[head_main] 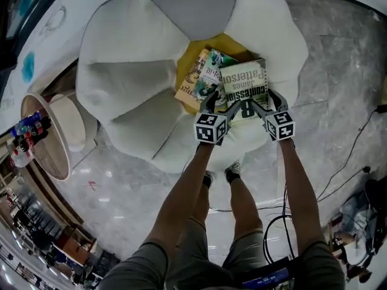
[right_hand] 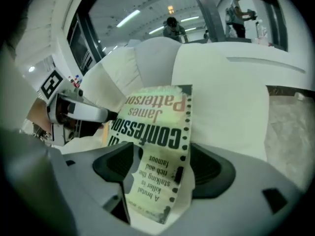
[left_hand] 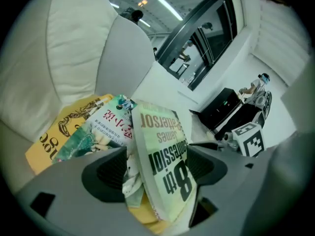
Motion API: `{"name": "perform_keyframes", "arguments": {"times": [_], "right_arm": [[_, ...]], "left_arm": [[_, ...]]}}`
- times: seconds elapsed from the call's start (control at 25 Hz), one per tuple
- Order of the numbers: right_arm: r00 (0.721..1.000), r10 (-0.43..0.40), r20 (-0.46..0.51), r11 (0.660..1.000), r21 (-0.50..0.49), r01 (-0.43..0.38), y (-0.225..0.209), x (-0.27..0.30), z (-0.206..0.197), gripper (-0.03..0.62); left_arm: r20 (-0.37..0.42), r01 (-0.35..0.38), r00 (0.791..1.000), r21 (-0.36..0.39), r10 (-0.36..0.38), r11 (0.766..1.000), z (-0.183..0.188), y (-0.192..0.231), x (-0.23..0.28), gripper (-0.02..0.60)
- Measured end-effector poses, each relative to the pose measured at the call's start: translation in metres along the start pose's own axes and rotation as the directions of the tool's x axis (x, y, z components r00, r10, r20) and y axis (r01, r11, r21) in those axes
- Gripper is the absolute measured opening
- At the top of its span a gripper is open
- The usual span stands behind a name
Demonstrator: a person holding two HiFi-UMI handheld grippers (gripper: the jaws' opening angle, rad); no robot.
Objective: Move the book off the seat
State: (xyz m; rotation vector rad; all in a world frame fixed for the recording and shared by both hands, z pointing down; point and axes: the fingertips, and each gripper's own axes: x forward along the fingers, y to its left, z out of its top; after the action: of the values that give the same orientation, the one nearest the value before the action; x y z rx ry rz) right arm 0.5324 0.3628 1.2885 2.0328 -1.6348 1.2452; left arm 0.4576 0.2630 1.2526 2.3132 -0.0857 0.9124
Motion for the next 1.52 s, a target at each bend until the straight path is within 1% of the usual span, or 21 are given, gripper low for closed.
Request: {"name": "perform_keyframes", "arguments": {"times": [0.08, 0.16, 0.28, 0.36, 0.44, 0.56, 0.6, 0.68, 0.76, 0.92, 1.08, 1.2, 1.32, 1.36, 1.44, 1.52], "right_arm": [[0.999, 0.021, -0.037, 1.000, -0.008, -0.021, 0.003, 0.007, -0.011, 0.348], [0.998, 0.041, -0.041, 0.998, 0.040, -0.040, 0.007, 0.013, -0.015, 0.353], [0.997, 0.078, -0.020, 0.992, 0.105, -0.075, 0.008, 0.019, -0.018, 0.353], [0.994, 0.109, -0.028, 0.985, 0.136, -0.104, 0.007, 0.017, -0.019, 0.353], [0.992, 0.121, -0.039, 0.983, 0.143, -0.115, 0.011, 0.011, -0.013, 0.351], [0.995, 0.104, 0.011, 0.987, 0.122, -0.104, 0.031, -0.001, 0.002, 0.351], [0.996, 0.090, 0.028, 0.989, 0.117, -0.093, 0.038, -0.005, 0.005, 0.351], [0.997, 0.060, 0.054, 0.991, 0.117, -0.066, 0.046, -0.015, 0.010, 0.351], [0.996, 0.037, 0.086, 0.991, 0.124, -0.048, 0.052, -0.028, 0.022, 0.351], [0.982, 0.001, 0.187, 0.992, 0.121, -0.024, 0.070, -0.063, 0.072, 0.351], [0.963, -0.009, 0.269, 0.999, 0.048, -0.004, 0.102, -0.112, 0.134, 0.351], [0.952, 0.003, 0.307, 1.000, -0.024, 0.005, 0.132, -0.157, 0.180, 0.351], [0.941, 0.013, 0.338, 0.996, -0.082, 0.016, 0.166, -0.214, 0.225, 0.351], [0.936, 0.019, 0.352, 0.996, -0.093, 0.015, 0.180, -0.233, 0.241, 0.351], [0.920, 0.040, 0.390, 0.994, -0.110, 0.003, 0.214, -0.271, 0.277, 0.351], [0.904, 0.067, 0.423, 0.990, -0.140, -0.008, 0.246, -0.312, 0.312, 0.351]], "left_arm": [[-0.048, -0.018, 0.999, 0.022, 0.019, 1.000, -0.011, 0.001, 0.013, 0.370], [-0.067, -0.037, 0.997, 0.019, 0.039, 0.999, -0.021, 0.000, 0.024, 0.373], [-0.021, -0.101, 0.995, 0.013, 0.101, 0.995, -0.024, 0.000, 0.031, 0.384], [0.006, -0.109, 0.994, -0.014, 0.109, 0.994, -0.023, -0.004, 0.035, 0.422], [0.027, -0.118, 0.992, -0.048, 0.120, 0.992, -0.018, -0.005, 0.033, 0.433], [0.072, -0.162, 0.983, -0.059, 0.166, 0.985, -0.007, 0.000, 0.022, 0.456], [0.080, -0.165, 0.982, -0.054, 0.169, 0.985, -0.005, 0.000, 0.017, 0.468], [0.087, -0.153, 0.984, -0.033, 0.156, 0.988, 0.002, -0.007, 0.007, 0.471], [0.108, -0.139, 0.985, 0.006, 0.138, 0.990, 0.017, -0.019, -0.008, 0.471], [0.183, -0.135, 0.976, 0.079, 0.119, 0.988, 0.061, -0.048, -0.050, 0.471], [0.278, -0.156, 0.952, 0.085, 0.126, 0.984, 0.112, -0.076, -0.108, 0.471], [0.326, -0.169, 0.936, 0.087, 0.133, 0.982, 0.153, -0.102, -0.156, 0.471], [0.364, -0.160, 0.923, 0.072, 0.123, 0.985, 0.186, -0.138, -0.212, 0.469], [0.375, -0.158, 0.919, 0.078, 0.118, 0.984, 0.199, -0.149, -0.234, 0.469], [0.401, -0.168, 0.909, 0.114, 0.110, 0.979, 0.231, -0.170, -0.284, 0.469], [0.437, -0.190, 0.893, 0.150, 0.107, 0.970, 0.264, -0.195, -0.334, 0.469]]}}
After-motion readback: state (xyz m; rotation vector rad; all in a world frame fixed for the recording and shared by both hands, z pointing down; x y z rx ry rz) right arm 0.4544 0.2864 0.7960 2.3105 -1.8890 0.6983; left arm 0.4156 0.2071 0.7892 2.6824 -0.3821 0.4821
